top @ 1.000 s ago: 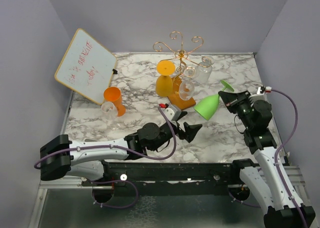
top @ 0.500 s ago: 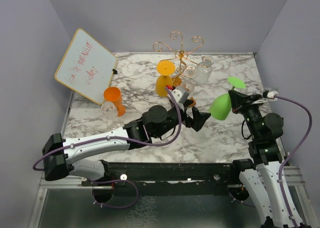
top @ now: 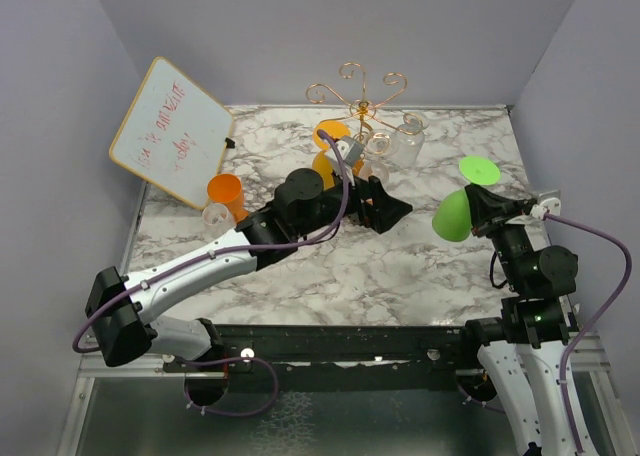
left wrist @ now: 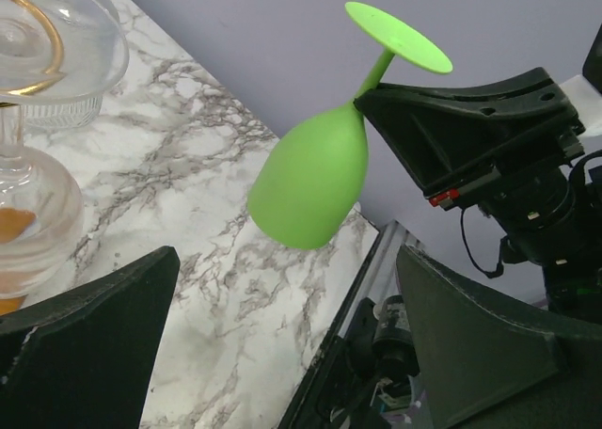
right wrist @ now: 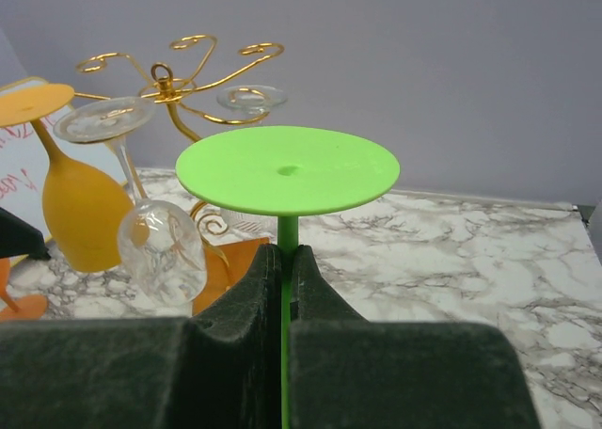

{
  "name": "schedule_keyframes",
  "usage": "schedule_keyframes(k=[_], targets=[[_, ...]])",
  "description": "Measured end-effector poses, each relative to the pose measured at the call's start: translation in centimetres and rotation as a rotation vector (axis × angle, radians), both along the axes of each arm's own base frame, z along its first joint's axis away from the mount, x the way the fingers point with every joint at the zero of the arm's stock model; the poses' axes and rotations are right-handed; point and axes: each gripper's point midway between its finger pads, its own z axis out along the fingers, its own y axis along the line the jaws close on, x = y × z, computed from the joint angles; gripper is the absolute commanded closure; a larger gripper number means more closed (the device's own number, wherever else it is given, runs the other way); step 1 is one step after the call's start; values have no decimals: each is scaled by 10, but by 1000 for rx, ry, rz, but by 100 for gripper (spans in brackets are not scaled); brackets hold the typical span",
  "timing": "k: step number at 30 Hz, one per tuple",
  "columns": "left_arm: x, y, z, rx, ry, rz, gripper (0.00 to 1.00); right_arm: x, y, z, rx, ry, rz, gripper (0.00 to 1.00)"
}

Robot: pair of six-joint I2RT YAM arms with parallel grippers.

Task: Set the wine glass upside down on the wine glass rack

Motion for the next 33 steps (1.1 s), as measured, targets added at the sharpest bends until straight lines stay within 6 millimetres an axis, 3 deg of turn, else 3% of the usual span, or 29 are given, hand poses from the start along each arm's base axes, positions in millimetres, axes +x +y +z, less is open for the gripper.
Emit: schedule_keyframes(k=[5,13,17,25,29,33], targets=[[1,3,4,-40,68,-52,1,-1,6,-10,-32,35,32,99],[14,-6,27,-107,203,-71,1,-8,19,-18,-83,57,114,99],[17,-9,23,-126,277,-80,4,-14,29,-18,-107,46,172,99],[13,-31,5,-161,434,-187,24,-19,42,-19,-134,38,256,99],[9,-42,-8,-160,521,-237,25,-19,50,-23,-149,49,308,99],[5,-46,-4,-174,556,-271,24,-20,56,-24,-158,36,343,99]])
